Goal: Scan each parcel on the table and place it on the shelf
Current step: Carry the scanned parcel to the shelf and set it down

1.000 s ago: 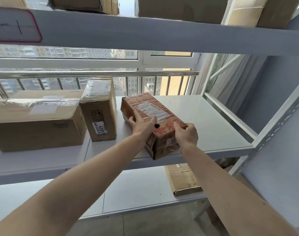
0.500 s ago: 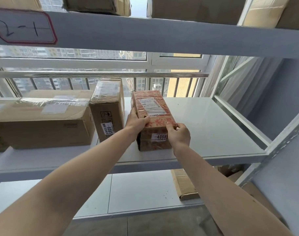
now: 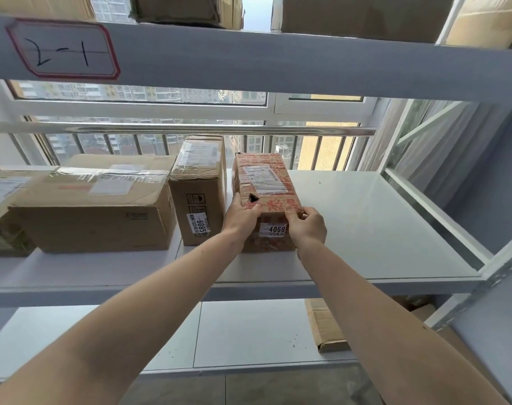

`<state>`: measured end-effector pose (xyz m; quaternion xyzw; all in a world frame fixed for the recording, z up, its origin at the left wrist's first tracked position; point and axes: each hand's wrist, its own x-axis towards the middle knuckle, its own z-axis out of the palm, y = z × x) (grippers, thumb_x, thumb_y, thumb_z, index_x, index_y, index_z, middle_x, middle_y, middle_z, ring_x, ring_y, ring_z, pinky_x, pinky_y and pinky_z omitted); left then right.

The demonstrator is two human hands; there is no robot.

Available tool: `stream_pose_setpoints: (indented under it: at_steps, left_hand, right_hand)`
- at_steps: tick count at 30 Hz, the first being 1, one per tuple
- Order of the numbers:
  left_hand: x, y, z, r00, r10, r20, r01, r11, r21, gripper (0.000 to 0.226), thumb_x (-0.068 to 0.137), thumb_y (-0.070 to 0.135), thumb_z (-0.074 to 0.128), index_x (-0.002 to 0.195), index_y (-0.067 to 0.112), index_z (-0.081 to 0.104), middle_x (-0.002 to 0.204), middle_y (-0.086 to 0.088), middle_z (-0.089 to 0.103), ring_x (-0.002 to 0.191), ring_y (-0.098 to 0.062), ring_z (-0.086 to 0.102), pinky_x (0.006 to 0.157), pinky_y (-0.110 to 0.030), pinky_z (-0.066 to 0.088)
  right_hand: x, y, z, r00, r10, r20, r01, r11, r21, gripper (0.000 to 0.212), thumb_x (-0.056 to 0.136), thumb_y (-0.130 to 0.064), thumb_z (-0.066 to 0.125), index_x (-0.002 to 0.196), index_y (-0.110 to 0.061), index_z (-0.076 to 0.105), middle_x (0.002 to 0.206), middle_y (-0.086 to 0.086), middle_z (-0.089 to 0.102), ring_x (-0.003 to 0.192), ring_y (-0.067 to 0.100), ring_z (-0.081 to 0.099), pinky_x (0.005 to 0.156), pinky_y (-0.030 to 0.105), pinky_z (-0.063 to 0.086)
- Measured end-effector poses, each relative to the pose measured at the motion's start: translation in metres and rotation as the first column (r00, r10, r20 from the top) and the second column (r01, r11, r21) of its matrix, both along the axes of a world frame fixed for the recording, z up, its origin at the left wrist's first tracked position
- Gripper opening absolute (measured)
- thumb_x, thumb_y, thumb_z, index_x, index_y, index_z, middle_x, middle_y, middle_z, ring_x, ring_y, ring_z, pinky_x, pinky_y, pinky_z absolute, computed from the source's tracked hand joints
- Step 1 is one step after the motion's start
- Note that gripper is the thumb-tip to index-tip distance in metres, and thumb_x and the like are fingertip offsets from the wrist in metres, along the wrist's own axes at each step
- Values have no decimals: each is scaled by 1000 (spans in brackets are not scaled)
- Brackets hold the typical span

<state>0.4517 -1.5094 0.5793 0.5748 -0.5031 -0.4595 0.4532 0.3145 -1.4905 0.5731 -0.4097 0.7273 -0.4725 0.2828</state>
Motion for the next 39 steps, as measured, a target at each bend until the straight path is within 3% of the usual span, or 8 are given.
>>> stream_pose_setpoints:
  at_steps: [6,12,17,21,26,30,33,39]
  left_hand:
    - [2,-5,-2,1000,-14,11,14,1000,-4,37,96,22,56,133,24,50,120,2,66,97,-12,65,68,-24,51]
    - [-1,-2,0,1000,-2,21,3,1000,-30,40,97,24,56,136,24,47,123,4,63,107,-15,64,68,-22,49]
    - [-9,6,3,993,84,83,-79,995,-69,71,82,50,59,146,27,39,141,4,53,127,-19,52,107,-43,44]
    - [-22,24,16,984,152,98,-138,981,-136,74,96,34,57,157,20,18,161,0,27,148,-21,24,121,-44,23]
    - [-51,47,26,969,242,44,-223,939,-263,65,98,25,53,156,16,24,159,-2,30,147,-20,25,122,-41,21]
    - [-82,66,31,943,297,152,-203,873,-444,54,98,21,53,149,12,38,152,-7,39,143,-23,29,119,-35,19]
    - [-107,78,32,962,221,160,-111,851,-514,50,98,18,54,146,10,43,148,-8,44,139,-24,33,115,-33,22]
    - [-161,106,25,986,26,162,54,884,-465,48,99,17,53,146,10,43,148,-8,43,140,-23,33,112,-26,21]
  right_hand:
    - [4,-5,-2,1000,-15,12,15,1000,13,42,93,-47,62,120,-15,63,115,5,69,104,28,64,89,40,55]
    - [4,-3,0,1000,-10,16,9,1000,26,43,93,-49,61,121,-16,62,116,6,69,105,28,64,91,43,55]
    - [-2,5,0,1000,5,23,-5,1000,21,61,93,-49,61,138,-8,51,137,10,57,124,30,55,103,41,47]
    - [-15,19,1,999,-10,47,10,1000,0,63,95,-49,59,142,-9,46,144,10,52,132,30,48,105,39,42]
    - [-41,47,5,998,-46,44,48,997,-55,59,96,-48,56,140,-10,47,143,10,52,132,29,48,106,39,42]
    - [-71,74,4,995,-99,8,100,990,-102,57,96,-45,58,139,-9,48,142,9,53,131,28,51,104,34,42]
    - [-94,94,-1,985,-173,7,172,978,-117,55,96,-45,58,137,-10,50,140,8,56,129,28,53,103,36,45]
    - [-137,148,-6,939,-342,40,344,933,-103,54,97,-46,56,137,-9,50,138,7,56,127,27,53,99,34,46]
